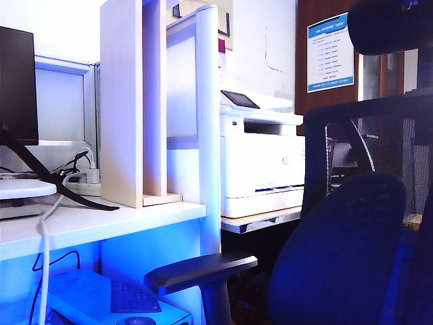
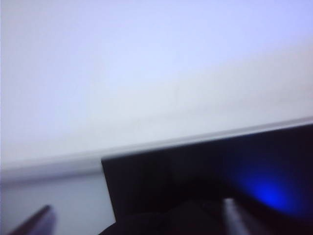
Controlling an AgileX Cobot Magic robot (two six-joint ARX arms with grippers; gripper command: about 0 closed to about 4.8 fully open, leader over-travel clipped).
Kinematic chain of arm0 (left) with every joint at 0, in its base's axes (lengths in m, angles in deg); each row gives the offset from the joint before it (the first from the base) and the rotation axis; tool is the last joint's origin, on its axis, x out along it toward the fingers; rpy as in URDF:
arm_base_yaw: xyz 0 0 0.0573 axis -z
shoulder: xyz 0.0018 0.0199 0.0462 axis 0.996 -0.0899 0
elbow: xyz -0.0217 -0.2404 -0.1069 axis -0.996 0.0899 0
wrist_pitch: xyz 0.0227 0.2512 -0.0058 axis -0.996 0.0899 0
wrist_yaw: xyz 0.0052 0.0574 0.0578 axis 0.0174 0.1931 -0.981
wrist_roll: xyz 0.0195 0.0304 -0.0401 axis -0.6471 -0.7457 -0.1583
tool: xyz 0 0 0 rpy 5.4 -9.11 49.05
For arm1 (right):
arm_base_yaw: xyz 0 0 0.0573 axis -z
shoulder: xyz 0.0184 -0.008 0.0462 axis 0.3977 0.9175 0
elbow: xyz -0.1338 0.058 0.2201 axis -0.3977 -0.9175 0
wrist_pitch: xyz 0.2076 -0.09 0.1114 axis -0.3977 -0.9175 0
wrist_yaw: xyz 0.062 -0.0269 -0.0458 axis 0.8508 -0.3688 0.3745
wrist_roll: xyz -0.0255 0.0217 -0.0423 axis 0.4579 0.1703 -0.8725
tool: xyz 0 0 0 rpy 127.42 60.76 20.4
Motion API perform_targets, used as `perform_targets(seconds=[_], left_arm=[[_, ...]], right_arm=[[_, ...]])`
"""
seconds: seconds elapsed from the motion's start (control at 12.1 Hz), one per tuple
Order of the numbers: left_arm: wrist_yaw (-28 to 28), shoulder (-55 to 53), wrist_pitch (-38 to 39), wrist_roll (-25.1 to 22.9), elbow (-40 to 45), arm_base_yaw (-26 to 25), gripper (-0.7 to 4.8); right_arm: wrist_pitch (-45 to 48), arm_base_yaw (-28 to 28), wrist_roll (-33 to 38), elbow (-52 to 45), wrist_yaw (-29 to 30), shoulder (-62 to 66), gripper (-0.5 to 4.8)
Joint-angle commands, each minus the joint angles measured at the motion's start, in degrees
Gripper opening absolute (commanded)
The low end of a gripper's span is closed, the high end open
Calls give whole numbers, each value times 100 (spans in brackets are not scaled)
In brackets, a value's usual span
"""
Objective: Grab the backpack from the chair and place it on the desk.
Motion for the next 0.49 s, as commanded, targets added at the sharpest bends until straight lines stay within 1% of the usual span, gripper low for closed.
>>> perform_targets(seconds=[0.08, 0.16, 0.25, 0.33, 0.41, 0.49], left_arm=[[2771, 317, -90, 1864, -22, 37, 479], [3716, 472, 105, 2234, -22, 341, 479], [3869, 551, 184, 2135, -20, 479, 479], [4140, 678, 260, 1961, -20, 726, 479], [5014, 1185, 619, 1965, -20, 1488, 479], [5176, 1377, 949, 1965, -20, 1803, 479]], right_arm=[[118, -4, 0, 28, 55, -11, 479], [251, 7, 0, 28, 35, -11, 479], [299, 4, 0, 28, 37, -11, 479], [372, -2, 2, 28, 107, -17, 479], [415, 7, -2, 28, 90, -44, 479], [411, 7, -13, 28, 50, -44, 479]])
